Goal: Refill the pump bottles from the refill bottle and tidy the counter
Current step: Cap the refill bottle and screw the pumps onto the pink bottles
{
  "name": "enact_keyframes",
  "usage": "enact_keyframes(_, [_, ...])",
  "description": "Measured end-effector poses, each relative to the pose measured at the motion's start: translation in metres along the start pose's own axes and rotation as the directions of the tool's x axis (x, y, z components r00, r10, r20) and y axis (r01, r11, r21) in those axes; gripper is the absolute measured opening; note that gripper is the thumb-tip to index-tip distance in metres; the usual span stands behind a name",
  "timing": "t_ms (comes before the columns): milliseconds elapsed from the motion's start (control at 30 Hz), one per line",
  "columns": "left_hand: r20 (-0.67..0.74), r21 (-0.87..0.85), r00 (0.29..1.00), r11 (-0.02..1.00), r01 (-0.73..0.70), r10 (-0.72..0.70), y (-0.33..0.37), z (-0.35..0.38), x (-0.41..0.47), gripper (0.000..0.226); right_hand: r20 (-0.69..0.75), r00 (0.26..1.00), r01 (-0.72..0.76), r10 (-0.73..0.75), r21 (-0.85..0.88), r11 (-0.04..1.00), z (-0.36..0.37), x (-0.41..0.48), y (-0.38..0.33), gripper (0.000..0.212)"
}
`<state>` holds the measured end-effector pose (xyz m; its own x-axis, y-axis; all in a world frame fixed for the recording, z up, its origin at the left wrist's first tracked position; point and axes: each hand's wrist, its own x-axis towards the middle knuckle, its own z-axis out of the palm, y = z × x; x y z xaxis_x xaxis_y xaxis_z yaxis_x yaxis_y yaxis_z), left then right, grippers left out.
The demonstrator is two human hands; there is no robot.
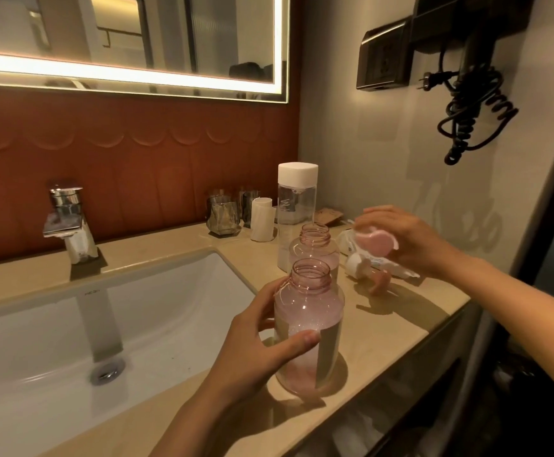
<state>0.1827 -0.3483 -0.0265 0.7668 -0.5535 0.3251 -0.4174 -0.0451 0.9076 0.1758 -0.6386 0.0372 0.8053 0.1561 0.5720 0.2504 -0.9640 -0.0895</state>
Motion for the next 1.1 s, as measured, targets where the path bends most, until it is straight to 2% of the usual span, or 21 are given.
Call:
enact_keyframes(133, [0.001, -0.005, 1.000, 1.000, -0.005, 0.005, 0.002, 0.001, 0.000, 0.062, -0.117, 0.972, -0.199, 0.206, 0.070, 0.978, -0.037, 0.001, -0.009, 0.060])
enact_keyframes(200, [0.003, -0.018, 1.000, 1.000, -0.004, 0.005, 0.001, 0.001, -0.001, 0.064, -0.163, 0.950, -0.243, 0.268, 0.158, 0.957, -0.052, 0.003, -0.018, 0.057])
enact_keyframes(300, [-0.004, -0.032, 1.000, 0.999, 0.005, -0.005, -0.001, 0.002, -0.001, 0.070, -0.235, 0.935, -0.165, 0.265, 0.372, 0.914, -0.069, 0.006, -0.046, 0.043])
enact_keyframes(367, [-0.008, -0.044, 1.000, 0.999, 0.011, -0.011, -0.001, 0.002, -0.001, 0.068, -0.286, 0.923, -0.075, 0.258, 0.522, 0.850, -0.075, 0.011, -0.067, 0.034])
enact_keyframes(433, [-0.010, -0.050, 1.000, 0.999, 0.014, -0.015, 0.000, 0.003, -0.001, 0.066, -0.339, 0.910, 0.018, 0.238, 0.606, 0.795, -0.076, 0.016, -0.085, 0.030])
enact_keyframes(533, [-0.011, -0.034, 1.000, 0.999, 0.007, -0.007, -0.001, 0.003, -0.001, 0.067, -0.363, 0.907, 0.098, 0.211, 0.672, 0.734, -0.071, 0.025, -0.108, 0.017])
enact_keyframes(667, [-0.006, -0.026, 1.000, 1.000, 0.005, -0.005, -0.001, 0.002, -0.001, 0.066, -0.423, 0.889, 0.174, 0.175, 0.666, 0.725, -0.065, 0.037, -0.127, 0.044])
enact_keyframes(767, [-0.001, -0.020, 1.000, 1.000, -0.002, 0.002, 0.000, 0.002, -0.001, 0.062, -0.468, 0.865, 0.221, 0.183, 0.681, 0.698, -0.066, 0.044, -0.133, 0.035])
enact_keyframes(833, [-0.003, -0.018, 1.000, 1.000, 0.006, -0.006, 0.000, 0.002, 0.000, 0.063, -0.462, 0.867, 0.218, 0.188, 0.691, 0.690, -0.068, 0.047, -0.135, 0.029])
enact_keyframes(900, [-0.001, -0.011, 1.000, 1.000, -0.007, 0.007, 0.000, 0.002, 0.000, 0.062, -0.425, 0.888, 0.192, 0.174, 0.688, 0.700, -0.067, 0.050, -0.138, 0.032])
enact_keyframes(1000, [0.007, 0.003, 1.000, 1.000, -0.031, 0.031, 0.001, 0.002, 0.000, 0.060, -0.302, 0.941, 0.103, 0.150, 0.681, 0.725, -0.057, 0.047, -0.140, 0.035])
enact_keyframes(1100, [0.012, 0.000, 0.999, 0.999, -0.050, 0.050, 0.002, 0.001, 0.000, 0.058, -0.190, 0.969, 0.024, 0.159, 0.712, 0.702, -0.036, 0.035, -0.140, 0.033])
